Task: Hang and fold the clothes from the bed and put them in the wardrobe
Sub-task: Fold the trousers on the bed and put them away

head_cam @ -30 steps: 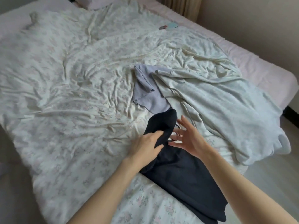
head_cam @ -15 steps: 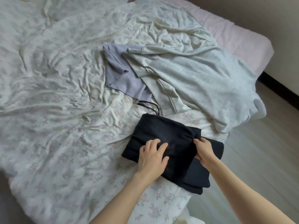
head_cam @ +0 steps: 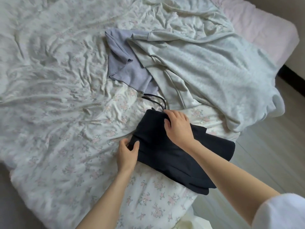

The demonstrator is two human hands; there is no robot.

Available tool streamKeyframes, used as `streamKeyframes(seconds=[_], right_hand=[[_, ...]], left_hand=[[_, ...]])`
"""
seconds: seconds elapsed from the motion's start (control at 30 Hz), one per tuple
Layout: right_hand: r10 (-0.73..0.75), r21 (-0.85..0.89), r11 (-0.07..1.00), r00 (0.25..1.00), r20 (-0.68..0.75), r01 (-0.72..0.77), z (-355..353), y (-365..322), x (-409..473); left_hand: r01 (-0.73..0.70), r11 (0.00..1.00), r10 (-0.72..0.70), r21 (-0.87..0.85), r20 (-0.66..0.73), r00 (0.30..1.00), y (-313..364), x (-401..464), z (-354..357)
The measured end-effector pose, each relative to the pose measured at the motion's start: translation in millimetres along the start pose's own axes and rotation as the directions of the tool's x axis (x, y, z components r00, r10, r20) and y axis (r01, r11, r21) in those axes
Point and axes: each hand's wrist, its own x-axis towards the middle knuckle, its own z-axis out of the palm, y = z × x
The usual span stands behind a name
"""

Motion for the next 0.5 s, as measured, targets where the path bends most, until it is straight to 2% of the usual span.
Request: streamKeyframes(seconds=[0.13, 0.33, 0.43, 0.5], right_hand=[[0.126, 0.061, 0.987, 0.955, 0.27, -0.148, 14.5, -17.7, 54.3], [0.162, 0.057, 0.978, 0.899, 0.407, -0.202, 19.7, -26.4, 79.8], [0.159, 0.031, 0.982, 0.9, 0.406, -0.187, 24.3, -27.0, 83.1], [0.152, 0.0, 0.986, 0.907, 0.393, -0.165, 28.7, -25.9, 84.5]], left_hand=[[0.155, 0.985, -0.166, -0.069, -0.191, 0.967, -2.4, 2.0, -4.1], [0.26, 0.965, -0.259, 0.022, -0.051, 0.965, -1.4, 5.1, -7.7], [0.375, 0.927, -0.375, 0.033, -0.008, 0.927, 3.9, 11.1, -7.6], [0.386, 0.922, -0.386, 0.026, -0.014, 0.922, 7.0, 14.1, -6.8]])
